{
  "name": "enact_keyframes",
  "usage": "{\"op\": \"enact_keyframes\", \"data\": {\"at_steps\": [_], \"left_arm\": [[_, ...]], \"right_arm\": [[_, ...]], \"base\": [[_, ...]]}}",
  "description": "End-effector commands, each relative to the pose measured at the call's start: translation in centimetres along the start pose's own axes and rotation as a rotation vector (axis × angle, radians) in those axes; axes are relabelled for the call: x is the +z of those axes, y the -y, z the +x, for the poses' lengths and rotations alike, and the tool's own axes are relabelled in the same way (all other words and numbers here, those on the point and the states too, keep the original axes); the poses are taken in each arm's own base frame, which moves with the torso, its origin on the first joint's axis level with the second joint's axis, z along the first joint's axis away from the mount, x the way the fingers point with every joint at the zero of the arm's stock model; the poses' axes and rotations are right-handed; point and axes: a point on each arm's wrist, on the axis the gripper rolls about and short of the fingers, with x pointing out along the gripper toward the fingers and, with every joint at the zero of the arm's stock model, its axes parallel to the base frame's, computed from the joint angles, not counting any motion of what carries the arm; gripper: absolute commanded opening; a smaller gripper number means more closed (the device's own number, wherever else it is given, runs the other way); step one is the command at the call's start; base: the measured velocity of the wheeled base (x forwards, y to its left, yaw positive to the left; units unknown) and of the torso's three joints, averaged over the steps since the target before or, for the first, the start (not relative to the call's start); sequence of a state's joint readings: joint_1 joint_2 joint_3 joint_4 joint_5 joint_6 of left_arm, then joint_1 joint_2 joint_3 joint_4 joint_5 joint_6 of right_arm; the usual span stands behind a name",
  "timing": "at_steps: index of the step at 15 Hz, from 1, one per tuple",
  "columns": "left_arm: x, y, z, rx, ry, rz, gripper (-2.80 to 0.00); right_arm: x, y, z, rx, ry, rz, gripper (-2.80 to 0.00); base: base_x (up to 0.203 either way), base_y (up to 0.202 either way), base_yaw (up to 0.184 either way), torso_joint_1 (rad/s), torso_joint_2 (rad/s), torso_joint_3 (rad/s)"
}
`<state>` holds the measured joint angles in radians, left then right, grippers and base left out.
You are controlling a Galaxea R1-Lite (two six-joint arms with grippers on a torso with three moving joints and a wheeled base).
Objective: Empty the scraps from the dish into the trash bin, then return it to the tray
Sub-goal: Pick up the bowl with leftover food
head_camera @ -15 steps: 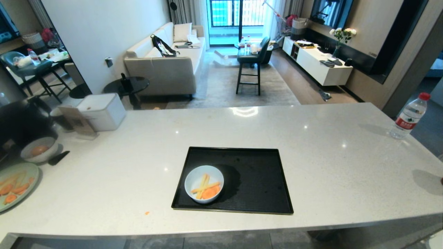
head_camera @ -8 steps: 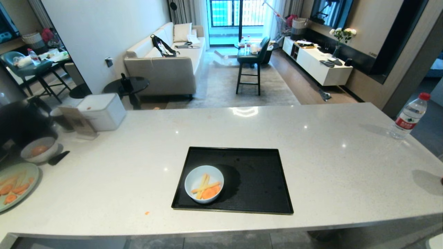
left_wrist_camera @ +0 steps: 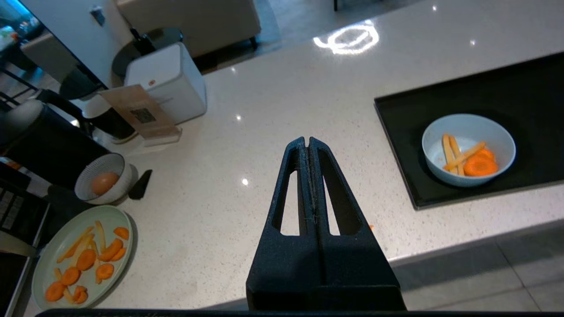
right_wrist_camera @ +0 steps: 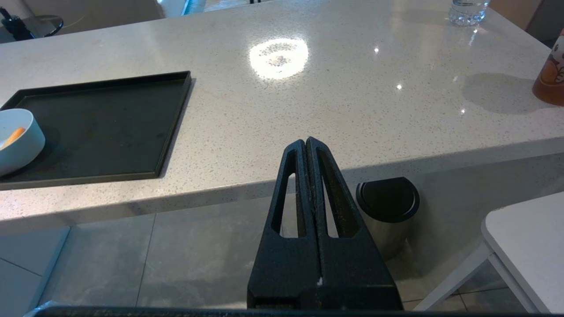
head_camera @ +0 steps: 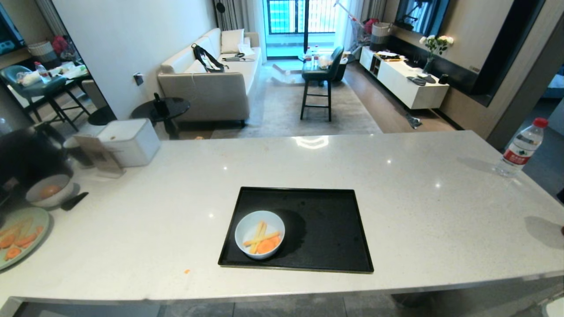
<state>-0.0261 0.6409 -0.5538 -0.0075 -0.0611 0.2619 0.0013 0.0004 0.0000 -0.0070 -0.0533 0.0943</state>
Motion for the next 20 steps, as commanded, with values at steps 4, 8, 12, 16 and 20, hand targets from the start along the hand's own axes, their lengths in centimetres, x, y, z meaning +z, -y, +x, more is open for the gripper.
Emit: {"op": "enact_keyframes", "data": {"at_steps": [4,8,12,16,20], "left_arm": [[-0.4,1.3,3.1,-0.212,-0.117,0.055,-2.80],[0.0,3.5,5.6,-0.409,-0.167,0.104,-2.80],[0.7,7.8,9.2,-0.535,-0.237,0.196,0.00],[0.3,12.2,13.3,-0.577,-0.232,0.227,0.00],[0.4,16.3,18.2,-0.586,-0.235,0.237,0.00]], "right_arm": [[0.0,0.0,0.0,0.000,0.001,0.001,-2.80],[0.0,0.0,0.0,0.000,0.000,0.001,-2.80],[0.0,0.0,0.0,0.000,0.001,0.001,-2.80],[0.0,0.0,0.0,0.000,0.001,0.001,-2.80],[0.0,0.0,0.0,0.000,0.001,0.001,-2.80]], "base": [[0.000,0.000,0.000,0.000,0.00,0.000],[0.000,0.000,0.000,0.000,0.00,0.000],[0.000,0.000,0.000,0.000,0.00,0.000],[0.000,0.000,0.000,0.000,0.00,0.000],[0.000,0.000,0.000,0.000,0.00,0.000]]}}
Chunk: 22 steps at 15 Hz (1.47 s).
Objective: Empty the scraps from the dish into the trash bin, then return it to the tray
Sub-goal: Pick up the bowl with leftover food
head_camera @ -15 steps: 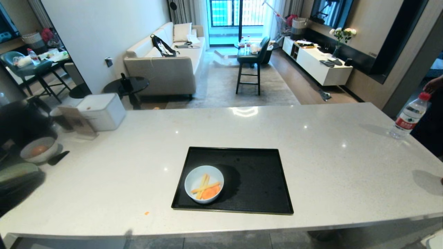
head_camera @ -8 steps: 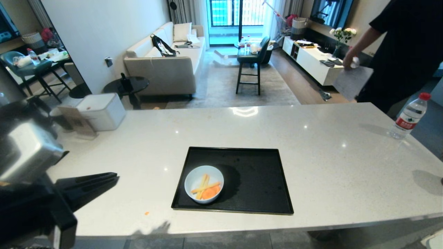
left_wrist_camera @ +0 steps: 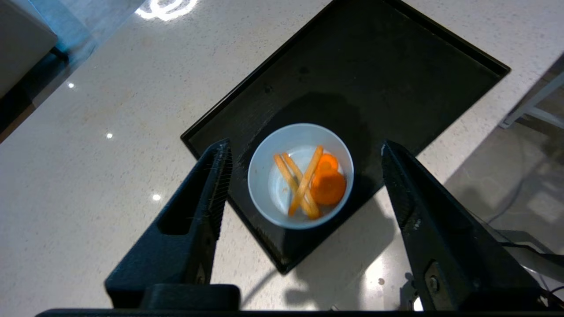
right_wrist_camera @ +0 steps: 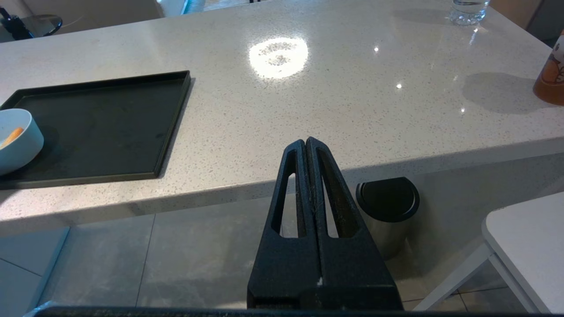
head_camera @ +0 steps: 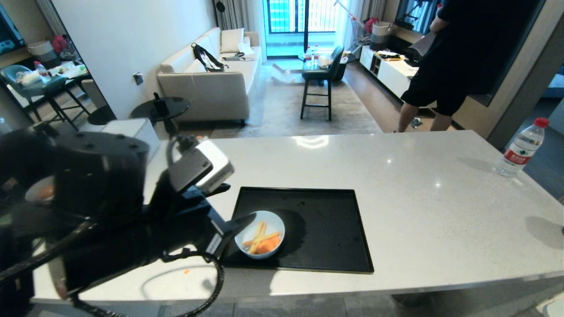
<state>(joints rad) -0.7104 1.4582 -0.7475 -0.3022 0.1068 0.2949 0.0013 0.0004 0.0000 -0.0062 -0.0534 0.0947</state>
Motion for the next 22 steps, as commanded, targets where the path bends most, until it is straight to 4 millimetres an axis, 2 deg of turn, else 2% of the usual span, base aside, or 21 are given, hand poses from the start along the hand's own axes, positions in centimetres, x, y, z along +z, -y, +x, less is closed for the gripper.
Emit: {"op": "enact_keyframes", "data": {"at_steps": [1,6,9,12,15,18,22], "left_arm": [[-0.3,0.8,5.1,-0.015,-0.087,0.014,0.00],[1.0,0.0,11.6,0.128,-0.131,0.008,0.00],[0.4,-2.9,13.8,0.269,-0.177,-0.015,0.00],[-0.4,-6.5,14.0,0.346,-0.248,0.034,0.00],[-1.1,-8.3,13.2,0.392,-0.361,0.042,0.00],[-1.5,-8.8,11.7,0.371,-0.458,0.044,0.00],[-1.9,-8.1,9.9,0.301,-0.583,0.063,0.00]], "right_arm": [[0.0,0.0,0.0,0.000,0.001,0.000,-2.80],[0.0,0.0,0.0,0.000,0.002,0.001,-2.80],[0.0,0.0,0.0,0.000,0.002,0.001,-2.80],[0.0,0.0,0.0,0.000,0.000,0.000,-2.80],[0.0,0.0,0.0,0.000,0.002,0.001,-2.80],[0.0,0.0,0.0,0.000,0.002,0.001,-2.80],[0.0,0.0,0.0,0.000,0.000,0.000,-2.80]], "base": [[0.000,0.000,0.000,0.000,0.00,0.000],[0.000,0.000,0.000,0.000,0.00,0.000],[0.000,0.000,0.000,0.000,0.00,0.000],[0.000,0.000,0.000,0.000,0.00,0.000],[0.000,0.000,0.000,0.000,0.00,0.000],[0.000,0.000,0.000,0.000,0.00,0.000],[0.000,0.000,0.000,0.000,0.00,0.000]]}}
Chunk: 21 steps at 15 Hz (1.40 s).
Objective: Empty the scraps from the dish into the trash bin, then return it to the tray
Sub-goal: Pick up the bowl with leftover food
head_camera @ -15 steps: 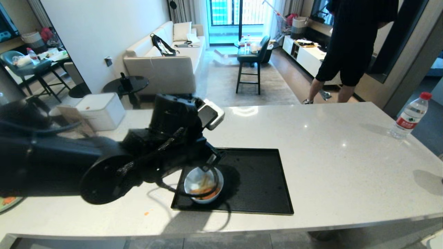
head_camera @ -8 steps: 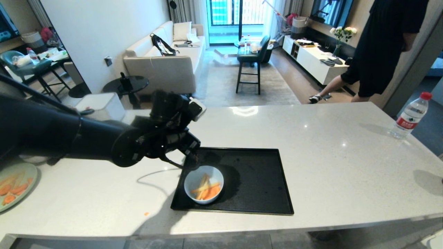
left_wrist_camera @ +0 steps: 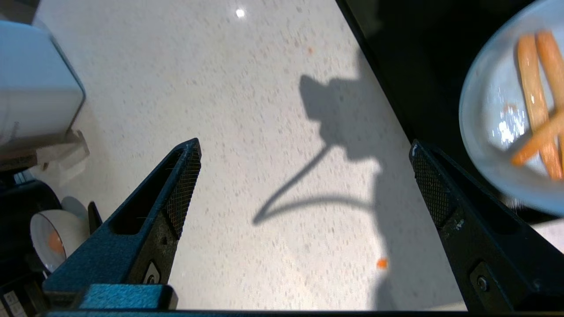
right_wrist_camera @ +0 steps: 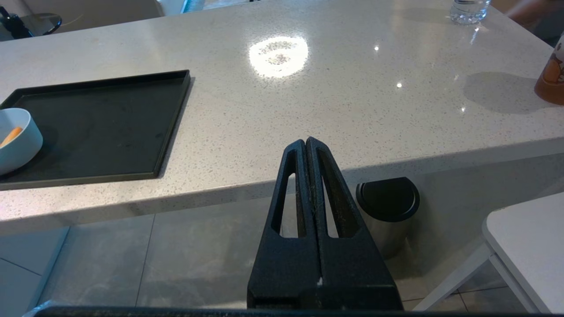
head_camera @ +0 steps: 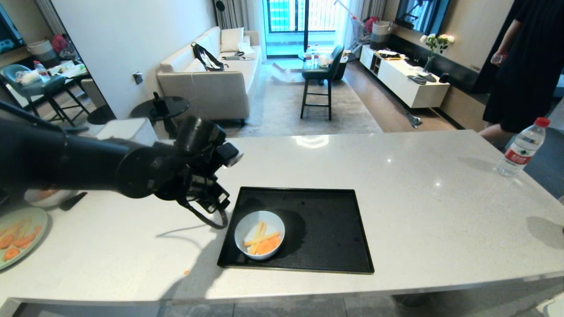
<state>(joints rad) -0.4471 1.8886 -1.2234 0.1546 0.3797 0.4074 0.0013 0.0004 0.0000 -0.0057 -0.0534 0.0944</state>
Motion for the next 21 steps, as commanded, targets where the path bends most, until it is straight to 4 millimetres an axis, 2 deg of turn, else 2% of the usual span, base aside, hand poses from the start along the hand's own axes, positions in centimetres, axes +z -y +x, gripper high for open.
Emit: {"op": "enact_keyframes", "data": {"at_steps": [1,3,5,12,21], "left_arm": [[-0.3,0.0,-1.1,-0.019,-0.022,0.021,0.00],[-0.6,0.7,-1.2,-0.050,-0.062,0.051,0.00],[-0.7,1.6,-0.3,-0.082,-0.085,0.072,0.00],[0.6,4.2,2.1,-0.174,-0.082,0.068,0.00],[2.1,5.1,6.5,-0.190,-0.094,0.060,0.00]], "right_arm": [[0.0,0.0,0.0,0.000,0.002,0.001,-2.80],[0.0,0.0,0.0,0.000,0.002,0.001,-2.80],[0.0,0.0,0.0,0.000,0.002,0.001,-2.80],[0.0,0.0,0.0,0.000,0.001,0.001,-2.80],[0.0,0.0,0.0,0.000,0.002,0.001,-2.80]], "base": [[0.000,0.000,0.000,0.000,0.00,0.000],[0.000,0.000,0.000,0.000,0.00,0.000],[0.000,0.000,0.000,0.000,0.00,0.000],[0.000,0.000,0.000,0.000,0.00,0.000],[0.000,0.000,0.000,0.000,0.00,0.000]]}}
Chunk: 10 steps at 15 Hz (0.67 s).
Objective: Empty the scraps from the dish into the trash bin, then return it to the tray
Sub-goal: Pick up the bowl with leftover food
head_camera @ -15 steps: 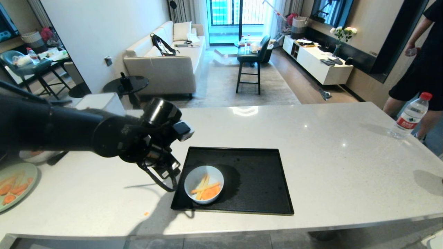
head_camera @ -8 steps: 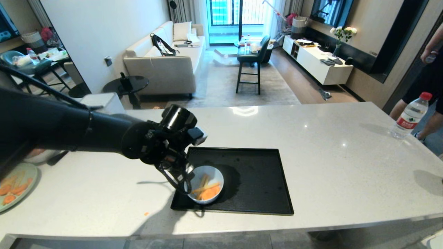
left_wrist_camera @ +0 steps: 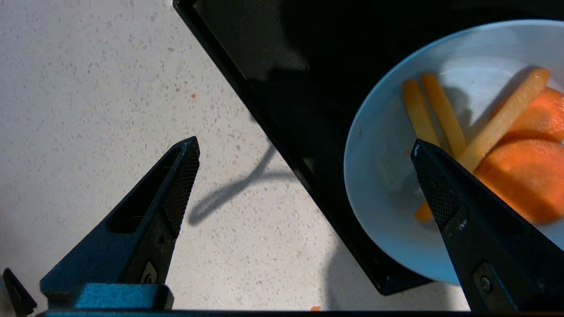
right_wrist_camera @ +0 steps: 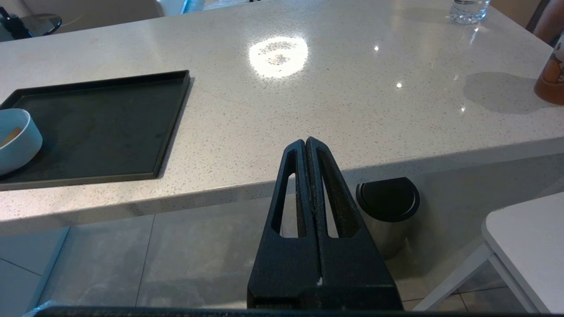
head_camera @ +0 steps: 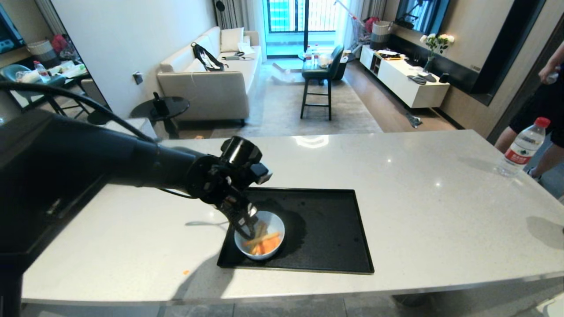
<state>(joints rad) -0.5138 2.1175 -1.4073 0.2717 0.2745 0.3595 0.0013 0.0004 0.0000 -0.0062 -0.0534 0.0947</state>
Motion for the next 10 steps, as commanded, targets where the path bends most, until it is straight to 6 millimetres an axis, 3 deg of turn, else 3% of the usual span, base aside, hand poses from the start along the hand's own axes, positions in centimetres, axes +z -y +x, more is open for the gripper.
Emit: {"op": "enact_keyframes", "data": {"at_steps": [1,10], "left_arm": [[0.0,0.0,1.8,-0.003,-0.030,0.001,0.00],[-1.5,-1.7,3.6,-0.030,-0.074,-0.018,0.00]], "right_arm": [[0.0,0.0,0.0,0.000,0.000,0.000,-2.80],[0.0,0.0,0.0,0.000,0.002,0.001,-2.80]], "base": [[0.000,0.000,0.000,0.000,0.00,0.000],[0.000,0.000,0.000,0.000,0.00,0.000]]}}
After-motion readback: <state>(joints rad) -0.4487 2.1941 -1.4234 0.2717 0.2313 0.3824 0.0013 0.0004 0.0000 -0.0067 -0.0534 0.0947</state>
